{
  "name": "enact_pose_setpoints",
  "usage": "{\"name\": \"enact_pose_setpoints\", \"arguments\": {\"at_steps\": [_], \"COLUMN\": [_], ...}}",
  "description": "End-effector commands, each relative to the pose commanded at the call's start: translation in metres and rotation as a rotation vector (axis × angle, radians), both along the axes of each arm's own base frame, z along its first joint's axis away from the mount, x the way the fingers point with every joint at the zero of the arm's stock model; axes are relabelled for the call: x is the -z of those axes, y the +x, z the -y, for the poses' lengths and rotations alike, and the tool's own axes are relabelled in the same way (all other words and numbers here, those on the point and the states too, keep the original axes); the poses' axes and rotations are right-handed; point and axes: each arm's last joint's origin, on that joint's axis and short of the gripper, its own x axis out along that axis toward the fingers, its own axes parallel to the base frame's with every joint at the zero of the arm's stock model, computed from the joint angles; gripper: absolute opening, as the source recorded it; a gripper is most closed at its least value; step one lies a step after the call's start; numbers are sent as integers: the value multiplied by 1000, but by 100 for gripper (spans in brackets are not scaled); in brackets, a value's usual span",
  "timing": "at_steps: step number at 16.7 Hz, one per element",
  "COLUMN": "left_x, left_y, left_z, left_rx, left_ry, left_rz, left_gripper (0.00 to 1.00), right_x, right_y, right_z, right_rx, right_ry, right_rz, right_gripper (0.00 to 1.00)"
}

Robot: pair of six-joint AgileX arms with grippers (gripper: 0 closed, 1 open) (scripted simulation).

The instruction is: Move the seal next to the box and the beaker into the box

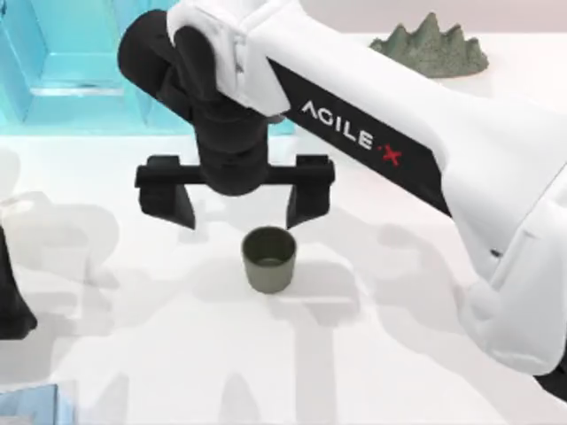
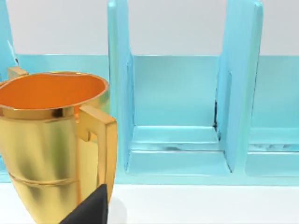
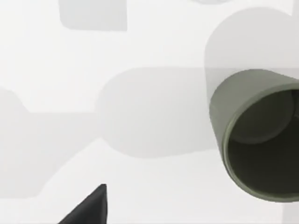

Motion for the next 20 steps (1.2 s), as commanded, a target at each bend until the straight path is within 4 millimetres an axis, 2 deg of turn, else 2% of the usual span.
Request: {"name": "enact_pose_setpoints", "arguments": {"at_steps": [7, 12, 20], "left_x": [0, 0, 0], "left_y": [0, 0, 0], "left_z": [0, 0, 0], "left_rx": [0, 0, 0], "left_ry": [0, 0, 0], "left_rz": [0, 0, 0], "left_gripper": [100, 100, 100], "right_x": [66, 73, 73], "right_y": [5, 5, 5], "right_z": [-1, 0, 0], "right_rx": [0, 0, 0], "right_ry": [-4, -4, -4], "right_rz": [-4, -4, -4], "right_gripper": [100, 100, 40]}}
